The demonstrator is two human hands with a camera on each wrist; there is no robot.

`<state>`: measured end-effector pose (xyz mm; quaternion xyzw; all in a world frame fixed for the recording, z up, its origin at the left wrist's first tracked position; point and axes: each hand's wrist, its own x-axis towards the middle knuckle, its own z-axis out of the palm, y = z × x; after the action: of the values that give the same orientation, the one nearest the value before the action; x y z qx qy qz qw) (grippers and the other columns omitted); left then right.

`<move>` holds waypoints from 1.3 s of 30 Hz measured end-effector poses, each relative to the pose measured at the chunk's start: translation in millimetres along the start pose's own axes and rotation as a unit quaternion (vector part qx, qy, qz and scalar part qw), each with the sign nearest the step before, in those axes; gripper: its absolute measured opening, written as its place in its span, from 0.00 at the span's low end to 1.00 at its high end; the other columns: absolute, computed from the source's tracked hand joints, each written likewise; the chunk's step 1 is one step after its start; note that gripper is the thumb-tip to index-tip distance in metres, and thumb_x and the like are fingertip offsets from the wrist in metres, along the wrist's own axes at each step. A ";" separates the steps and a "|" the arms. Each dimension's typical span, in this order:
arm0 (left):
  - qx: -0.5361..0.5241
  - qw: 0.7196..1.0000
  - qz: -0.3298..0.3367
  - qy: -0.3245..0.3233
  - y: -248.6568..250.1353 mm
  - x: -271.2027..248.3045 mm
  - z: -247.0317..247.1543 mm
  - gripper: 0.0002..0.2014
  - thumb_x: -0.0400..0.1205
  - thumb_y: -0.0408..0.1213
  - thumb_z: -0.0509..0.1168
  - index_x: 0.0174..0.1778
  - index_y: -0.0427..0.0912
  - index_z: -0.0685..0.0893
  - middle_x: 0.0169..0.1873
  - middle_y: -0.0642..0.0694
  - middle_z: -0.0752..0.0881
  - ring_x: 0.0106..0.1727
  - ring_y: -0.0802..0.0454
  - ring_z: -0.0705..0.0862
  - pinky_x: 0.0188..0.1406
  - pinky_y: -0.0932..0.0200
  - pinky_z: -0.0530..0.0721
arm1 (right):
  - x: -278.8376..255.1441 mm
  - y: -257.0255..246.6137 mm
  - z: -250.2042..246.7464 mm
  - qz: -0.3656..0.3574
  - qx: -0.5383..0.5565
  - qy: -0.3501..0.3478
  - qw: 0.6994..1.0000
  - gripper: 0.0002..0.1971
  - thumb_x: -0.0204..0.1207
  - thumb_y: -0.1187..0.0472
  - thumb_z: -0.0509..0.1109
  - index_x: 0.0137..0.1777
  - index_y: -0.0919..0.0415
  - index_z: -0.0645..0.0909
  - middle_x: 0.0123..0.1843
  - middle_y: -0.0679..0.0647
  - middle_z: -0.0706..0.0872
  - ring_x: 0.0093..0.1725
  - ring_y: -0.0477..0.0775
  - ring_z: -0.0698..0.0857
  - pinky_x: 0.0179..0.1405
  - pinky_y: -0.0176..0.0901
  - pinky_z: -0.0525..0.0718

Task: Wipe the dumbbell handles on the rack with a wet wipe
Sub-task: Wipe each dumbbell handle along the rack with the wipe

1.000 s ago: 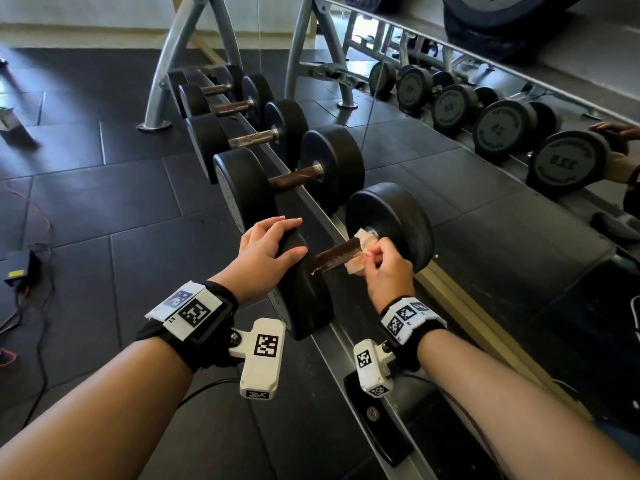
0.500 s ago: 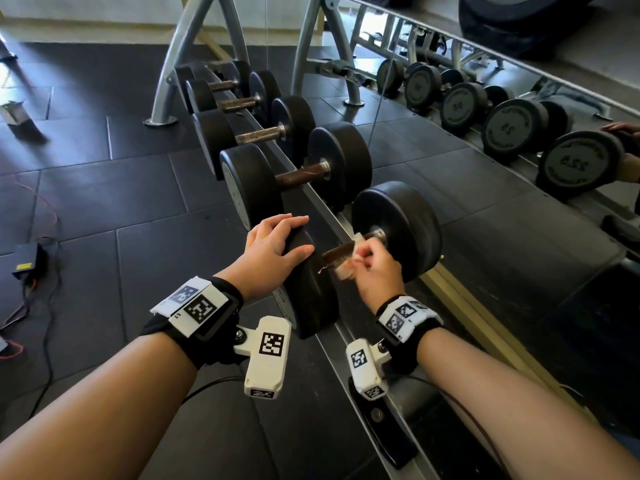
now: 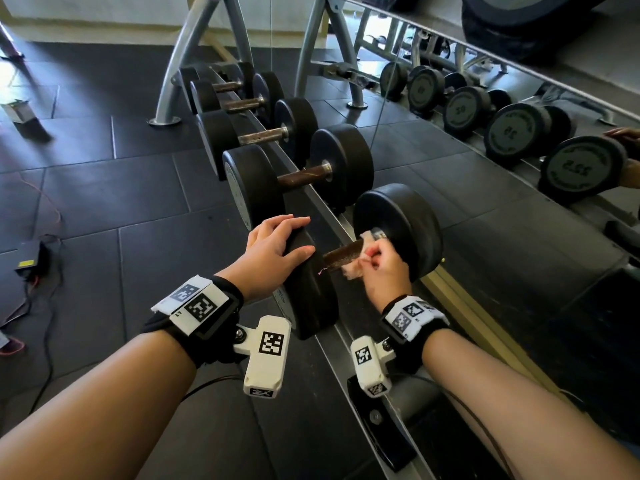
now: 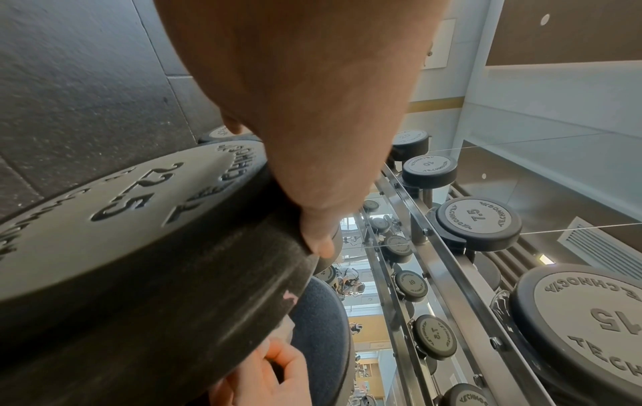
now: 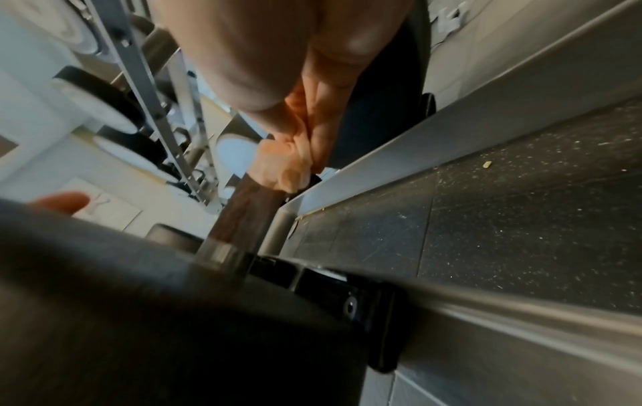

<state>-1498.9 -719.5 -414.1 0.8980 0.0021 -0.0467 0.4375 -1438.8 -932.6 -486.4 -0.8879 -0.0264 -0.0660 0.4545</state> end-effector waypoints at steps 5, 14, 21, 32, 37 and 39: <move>0.002 1.000 0.000 -0.002 0.7 0.4 -0.4 0.27 0.86 0.50 0.62 0.82 0.62 0.63 0.81 0.56 0.58 0.83 0.49 0.49 0.82 0.43 0.54 | 0.3 -1.1 9.8 0.031 -0.002 0.005 1.000 0.06 0.81 0.61 0.70 0.45 0.51 0.77 0.43 0.48 0.86 0.42 0.42 0.86 0.35 0.31 0.77; 0.008 1.000 -0.002 -0.004 1.0 1.1 -0.3 0.27 0.86 0.49 0.62 0.82 0.62 0.63 0.82 0.55 0.57 0.83 0.47 0.50 0.82 0.41 0.54 | 20.7 -20.4 -25.3 -0.180 -0.065 -0.012 0.981 0.04 0.80 0.60 0.71 0.53 0.55 0.86 0.48 0.46 0.87 0.46 0.41 0.86 0.46 0.27 0.82; 0.013 1.000 0.001 0.008 -0.3 -0.3 0.6 0.27 0.86 0.49 0.62 0.82 0.61 0.63 0.82 0.54 0.58 0.83 0.46 0.50 0.82 0.41 0.54 | 33.8 -24.5 -13.9 -0.284 -0.278 -0.064 0.916 0.07 0.79 0.71 0.64 0.48 0.60 0.81 0.51 0.57 0.82 0.52 0.56 0.78 0.50 0.53 0.83; 0.009 1.000 -0.003 0.003 1.8 -0.9 0.6 0.27 0.87 0.49 0.62 0.82 0.62 0.63 0.82 0.56 0.57 0.83 0.47 0.50 0.82 0.41 0.55 | 39.3 -28.8 2.3 -0.192 -0.133 -0.163 0.959 0.09 0.86 0.61 0.61 0.51 0.51 0.83 0.43 0.48 0.89 0.46 0.49 0.88 0.49 0.45 0.85; 0.010 1.000 -0.004 -0.001 2.8 -1.5 0.3 0.27 0.87 0.49 0.62 0.82 0.61 0.63 0.81 0.55 0.58 0.83 0.47 0.51 0.82 0.41 0.54 | 53.3 -35.0 -5.4 -0.162 -0.051 -0.076 0.983 0.08 0.86 0.58 0.62 0.47 0.47 0.81 0.39 0.43 0.87 0.43 0.40 0.87 0.39 0.29 0.82; 0.011 1.000 -0.004 -0.003 3.3 -1.6 0.0 0.27 0.87 0.49 0.61 0.82 0.61 0.63 0.82 0.54 0.58 0.83 0.46 0.51 0.82 0.41 0.54 | 55.0 -30.5 -11.1 -0.178 -0.131 -0.085 0.972 0.08 0.87 0.59 0.60 0.50 0.50 0.79 0.39 0.45 0.85 0.41 0.47 0.87 0.40 0.38 0.85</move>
<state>-1500.3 -721.4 -411.4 0.9025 0.0041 -0.0508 0.4276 -1388.6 -924.5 -447.7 -0.9230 -0.2131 -0.0732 0.3118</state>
